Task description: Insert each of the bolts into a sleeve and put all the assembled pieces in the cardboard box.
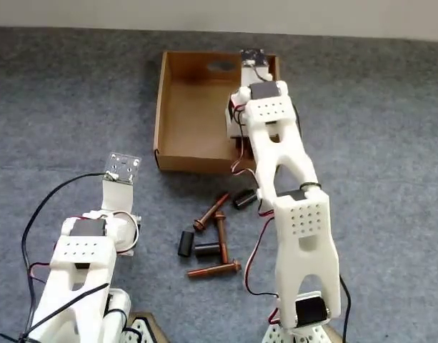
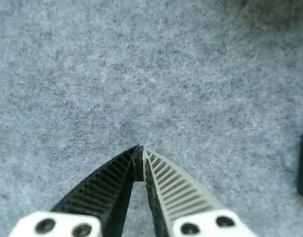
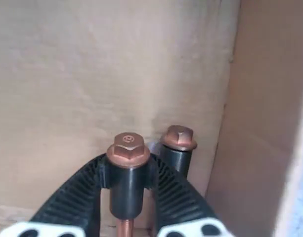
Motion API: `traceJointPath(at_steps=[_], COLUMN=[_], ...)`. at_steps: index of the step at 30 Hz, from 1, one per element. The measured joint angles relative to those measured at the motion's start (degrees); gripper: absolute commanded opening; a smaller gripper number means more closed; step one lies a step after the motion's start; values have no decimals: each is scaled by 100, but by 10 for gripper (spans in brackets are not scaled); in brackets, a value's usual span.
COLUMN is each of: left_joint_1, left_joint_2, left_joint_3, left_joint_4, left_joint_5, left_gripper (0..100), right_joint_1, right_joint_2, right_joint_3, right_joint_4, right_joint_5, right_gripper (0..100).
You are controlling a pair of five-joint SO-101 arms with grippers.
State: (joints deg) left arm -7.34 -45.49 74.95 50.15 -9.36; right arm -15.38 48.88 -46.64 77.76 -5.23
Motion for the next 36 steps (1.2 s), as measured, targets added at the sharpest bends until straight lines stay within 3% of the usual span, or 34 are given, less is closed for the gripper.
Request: traceJointPath(at_steps=[10,16,18,29,36], left_joint_1=[0,0,0,0,0], left_joint_2=[0,0,0,0,0], left_joint_3=[0,0,0,0,0], left_joint_4=[0,0,0,0,0], left_joint_5=[0,0,0,0,0], left_gripper=[7,7,7,7,7], right_joint_1=[0,-9,-9,0,202], right_joint_2=[281,281,281,281,264], right_joint_3=[-53,-53,-185,-3138,-4765], right_joint_4=[-9,-18,-18,1591,2251], right_joint_5=[0,0,0,0,0], right_gripper=[12,180,185,174,101])
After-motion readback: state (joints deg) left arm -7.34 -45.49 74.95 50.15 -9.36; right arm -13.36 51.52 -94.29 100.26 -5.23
